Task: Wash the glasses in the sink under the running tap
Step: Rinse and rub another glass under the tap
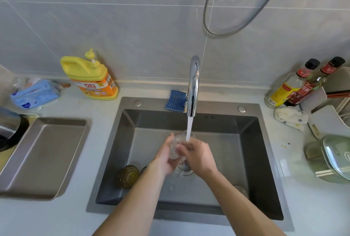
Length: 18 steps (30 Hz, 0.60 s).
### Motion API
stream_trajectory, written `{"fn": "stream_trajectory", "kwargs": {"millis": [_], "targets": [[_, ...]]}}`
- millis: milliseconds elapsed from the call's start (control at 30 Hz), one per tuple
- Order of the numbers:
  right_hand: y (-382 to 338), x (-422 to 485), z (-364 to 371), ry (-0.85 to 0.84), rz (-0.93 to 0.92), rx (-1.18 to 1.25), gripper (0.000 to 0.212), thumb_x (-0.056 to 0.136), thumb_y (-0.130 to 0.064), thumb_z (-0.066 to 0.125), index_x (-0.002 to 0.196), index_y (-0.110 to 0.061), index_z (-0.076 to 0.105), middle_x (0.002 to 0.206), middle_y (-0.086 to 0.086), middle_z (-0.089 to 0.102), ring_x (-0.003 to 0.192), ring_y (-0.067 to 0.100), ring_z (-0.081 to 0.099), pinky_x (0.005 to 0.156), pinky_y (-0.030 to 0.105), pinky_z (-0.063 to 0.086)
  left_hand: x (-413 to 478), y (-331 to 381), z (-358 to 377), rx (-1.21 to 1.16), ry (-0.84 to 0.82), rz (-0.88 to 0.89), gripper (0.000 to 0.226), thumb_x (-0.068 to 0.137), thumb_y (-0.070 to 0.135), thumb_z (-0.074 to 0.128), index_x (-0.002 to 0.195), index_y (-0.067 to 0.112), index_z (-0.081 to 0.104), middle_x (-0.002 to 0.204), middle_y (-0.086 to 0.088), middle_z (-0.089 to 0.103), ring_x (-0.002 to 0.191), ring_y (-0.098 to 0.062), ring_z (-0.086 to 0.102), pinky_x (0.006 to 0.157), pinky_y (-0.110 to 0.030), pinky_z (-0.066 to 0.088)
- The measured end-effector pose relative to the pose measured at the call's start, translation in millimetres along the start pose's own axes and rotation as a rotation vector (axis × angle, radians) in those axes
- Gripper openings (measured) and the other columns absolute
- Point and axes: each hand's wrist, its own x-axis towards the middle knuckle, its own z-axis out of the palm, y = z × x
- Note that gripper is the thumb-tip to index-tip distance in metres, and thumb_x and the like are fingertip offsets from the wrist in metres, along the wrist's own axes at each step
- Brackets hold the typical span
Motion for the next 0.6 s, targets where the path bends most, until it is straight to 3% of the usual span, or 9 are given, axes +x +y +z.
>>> {"fn": "stream_trajectory", "kwargs": {"millis": [67, 167, 233, 300, 400, 433, 500, 567, 600], "targets": [[-3.4, -0.4, 1.4, 0.095, 0.078, 0.203, 0.007, 0.087, -0.023, 0.083, 0.085, -0.023, 0.076, 0.080, -0.005, 0.076, 0.073, 0.003, 0.070, 0.072, 0.024, 0.055, 1.4, -3.0, 4.2, -0.013, -0.006, 0.020, 0.047, 0.102, 0.041, 0.053, 0.116, 0.001, 0.074, 0.097, -0.019, 0.078, 0.081, -0.030, 0.076, 0.071, -0.041, 0.063], [9.8, -0.4, -1.0, 0.224, 0.043, 0.135, 0.034, 0.079, -0.034, 0.089, 0.107, -0.032, 0.070, 0.114, -0.009, 0.062, 0.108, -0.003, 0.057, 0.095, 0.014, 0.045, -1.3, -4.7, 12.7, 0.060, -0.028, 0.002, 0.036, 0.092, 0.024, 0.048, 0.100, 0.003, 0.076, 0.088, -0.018, 0.073, 0.070, -0.032, 0.071, 0.064, -0.036, 0.060], [18.2, -1.5, -1.9, 0.111, 0.083, 0.226, 0.065, 0.079, -0.036, 0.089, 0.134, -0.027, 0.057, 0.134, -0.007, 0.054, 0.126, 0.002, 0.053, 0.110, 0.025, 0.044, -6.4, -7.8, 15.8, 0.077, -0.038, -0.051, 0.033, 0.091, 0.025, 0.049, 0.088, 0.007, 0.077, 0.084, -0.015, 0.070, 0.065, -0.027, 0.066, 0.061, -0.031, 0.053], [17.8, -6.3, -1.8, -0.012, 0.107, 0.359, 0.084, 0.080, -0.028, 0.089, 0.149, -0.025, 0.042, 0.140, -0.005, 0.056, 0.128, 0.005, 0.058, 0.112, 0.035, 0.049, -12.0, -9.2, 15.8, 0.135, -0.042, -0.104, 0.033, 0.091, 0.031, 0.054, 0.079, 0.010, 0.077, 0.078, -0.009, 0.070, 0.060, -0.022, 0.061, 0.057, -0.027, 0.048], [12.0, -5.6, -0.4, 0.008, 0.107, 0.346, 0.093, 0.082, -0.028, 0.088, 0.156, -0.025, 0.031, 0.140, -0.006, 0.055, 0.123, -0.006, 0.054, 0.105, 0.014, 0.046, -17.1, -5.1, 13.6, 0.284, -0.002, -0.134, 0.038, 0.097, 0.032, 0.047, 0.081, 0.009, 0.072, 0.061, -0.008, 0.067, 0.044, -0.019, 0.059, 0.042, -0.022, 0.048], [9.5, -3.7, 0.7, 0.035, 0.119, 0.324, 0.094, 0.082, -0.036, 0.087, 0.156, -0.028, 0.030, 0.141, -0.006, 0.054, 0.123, -0.003, 0.055, 0.104, 0.015, 0.047, -19.3, -3.7, 15.4, 0.317, 0.004, -0.097, 0.039, 0.101, 0.031, 0.044, 0.085, 0.009, 0.072, 0.063, -0.010, 0.069, 0.047, -0.022, 0.063, 0.046, -0.026, 0.052], [6.5, 2.0, 3.6, 0.078, 0.182, 0.295, 0.084, 0.087, -0.057, 0.075, 0.155, -0.040, 0.030, 0.147, -0.005, 0.055, 0.129, 0.012, 0.056, 0.107, 0.034, 0.050, -19.3, -4.4, 21.1, 0.338, 0.053, 0.058, 0.044, 0.106, 0.040, 0.040, 0.096, 0.012, 0.073, 0.083, -0.012, 0.076, 0.072, -0.028, 0.071, 0.070, -0.036, 0.058], [-0.7, 6.9, 6.1, 0.112, 0.224, 0.304, 0.057, 0.101, -0.057, 0.053, 0.153, -0.045, 0.033, 0.146, -0.003, 0.058, 0.128, 0.020, 0.060, 0.100, 0.032, 0.049, -20.2, -6.1, 25.0, 0.348, 0.076, 0.180, 0.060, 0.108, 0.058, 0.028, 0.113, 0.020, 0.074, 0.116, -0.011, 0.076, 0.107, -0.029, 0.071, 0.100, -0.044, 0.055], [-5.1, 7.7, 6.0, 0.125, 0.226, 0.304, 0.053, 0.106, -0.055, 0.041, 0.156, -0.043, 0.031, 0.149, -0.003, 0.057, 0.132, 0.023, 0.058, 0.100, 0.029, 0.044, -19.6, -6.8, 24.9, 0.360, 0.063, 0.239, 0.069, 0.104, 0.069, 0.023, 0.122, 0.025, 0.073, 0.126, -0.007, 0.073, 0.117, -0.027, 0.069, 0.108, -0.047, 0.052]]}}
